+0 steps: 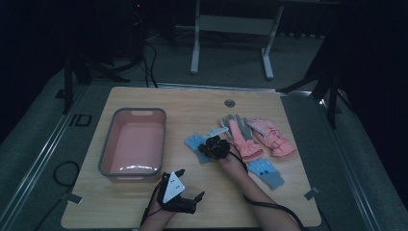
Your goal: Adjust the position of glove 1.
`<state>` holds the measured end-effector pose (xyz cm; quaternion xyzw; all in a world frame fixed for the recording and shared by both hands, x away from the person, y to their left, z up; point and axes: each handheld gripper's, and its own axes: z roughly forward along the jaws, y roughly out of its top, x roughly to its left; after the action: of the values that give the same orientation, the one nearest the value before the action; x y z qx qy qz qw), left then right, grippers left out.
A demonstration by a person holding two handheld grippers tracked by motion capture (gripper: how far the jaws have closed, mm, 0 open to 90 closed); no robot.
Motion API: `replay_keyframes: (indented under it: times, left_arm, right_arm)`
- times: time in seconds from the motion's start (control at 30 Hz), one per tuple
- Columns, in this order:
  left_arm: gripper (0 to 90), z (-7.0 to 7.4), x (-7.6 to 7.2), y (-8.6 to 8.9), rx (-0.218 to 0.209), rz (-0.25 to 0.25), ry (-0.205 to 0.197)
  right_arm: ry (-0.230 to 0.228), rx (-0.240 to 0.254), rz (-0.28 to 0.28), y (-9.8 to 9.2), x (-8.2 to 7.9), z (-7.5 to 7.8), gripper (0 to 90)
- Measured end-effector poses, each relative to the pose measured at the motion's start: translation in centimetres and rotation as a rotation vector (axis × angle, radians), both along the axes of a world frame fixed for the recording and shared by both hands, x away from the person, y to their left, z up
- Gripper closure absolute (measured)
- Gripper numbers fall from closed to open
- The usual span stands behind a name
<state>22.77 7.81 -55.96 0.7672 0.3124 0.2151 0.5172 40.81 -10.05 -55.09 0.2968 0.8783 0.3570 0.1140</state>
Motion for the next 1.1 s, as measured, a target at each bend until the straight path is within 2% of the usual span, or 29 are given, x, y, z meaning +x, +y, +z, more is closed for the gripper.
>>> replay_keyframes:
  times: [0.03,0.13,0.17,0.2,0.27,0.33,0.4,0.43,0.5,0.53,0.57,0.67,0.73,0.77,0.83,0.87,0.9,0.93,0.97,1.03,1.1]
  left_arm:
    - [1.1,0.0,-0.1,0.0,-0.003,-0.001,-0.007]
    - [1.2,0.0,0.0,0.1,-0.006,0.0,-0.002]
    - [1.2,0.0,0.0,0.1,-0.007,0.003,0.001]
    - [1.1,0.0,0.0,0.1,-0.007,0.003,0.001]
    - [1.1,0.0,0.0,0.0,-0.007,0.003,0.0]
    - [1.1,0.0,0.0,0.0,-0.002,0.004,0.001]
    - [1.2,0.0,0.0,0.0,-0.002,0.006,0.001]
    - [1.2,0.0,0.0,0.0,-0.002,0.007,0.0]
    - [1.1,0.0,0.0,0.0,0.0,0.008,0.001]
    - [1.1,0.0,0.0,0.0,0.0,0.008,0.001]
    - [1.2,0.0,0.0,0.0,0.0,0.01,0.004]
    - [1.1,0.0,0.0,0.0,-0.002,0.012,0.004]
    - [1.2,0.0,0.0,-0.1,-0.005,0.013,0.005]
    - [1.1,0.0,0.0,0.0,-0.002,0.012,0.004]
    - [1.2,0.0,0.0,0.0,0.002,0.012,0.005]
    - [1.2,0.0,0.0,-0.1,0.003,0.011,0.004]
    - [1.1,0.0,0.0,-0.1,0.004,0.011,0.004]
    - [1.2,0.0,0.0,-0.1,0.004,0.011,0.004]
    - [1.2,0.0,0.0,0.0,0.002,0.011,0.003]
    - [1.1,0.0,0.0,0.0,0.001,0.011,0.004]
    - [1.2,0.0,0.0,0.0,0.002,0.011,0.005]
  right_arm:
    - [0.004,0.014,-0.026,-0.1,-0.3,0.4,85.3]
    - [0.002,0.041,-0.048,-0.4,-1.0,1.2,85.5]
    - [-0.003,0.061,-0.061,-0.7,-1.4,1.8,85.5]
    - [-0.016,0.09,-0.066,-1.2,-2.4,3.2,85.5]
    - [-0.049,0.089,-0.093,-1.7,-3.4,4.4,85.5]
    - [-0.037,0.123,-0.112,-2.4,-4.5,5.7,85.5]
    - [-0.054,0.146,-0.147,-3.2,-5.7,6.7,85.5]
    - [-0.06,0.153,-0.16,-3.6,-6.4,7.1,85.5]
    - [-0.099,0.15,-0.199,-4.4,-7.7,7.8,85.5]
    - [-0.099,0.15,-0.199,-4.4,-7.7,7.8,85.5]
    - [-0.104,0.155,-0.233,-5.4,-8.9,8.2,85.5]
    - [-0.112,0.123,-0.275,-6.2,-10.5,8.0,85.6]
    - [-0.099,0.123,-0.292,-6.5,-11.0,7.8,85.7]
    - [-0.089,0.089,-0.331,-6.8,-12.2,6.9,85.7]
    - [-0.064,0.08,-0.359,-7.1,-12.9,6.0,85.7]
    - [-0.063,0.059,-0.37,-7.2,-13.2,5.5,85.7]
    - [-0.053,0.049,-0.38,-7.4,-13.5,4.9,85.7]
    - [-0.053,0.049,-0.38,-7.4,-13.5,4.9,85.7]
    - [-0.03,0.029,-0.388,-7.6,-13.7,3.9,85.7]
    - [-0.027,0.006,-0.391,-7.8,-13.8,3.1,85.7]
    - [0.009,0.014,-0.396,-8.2,-13.7,2.2,85.7]
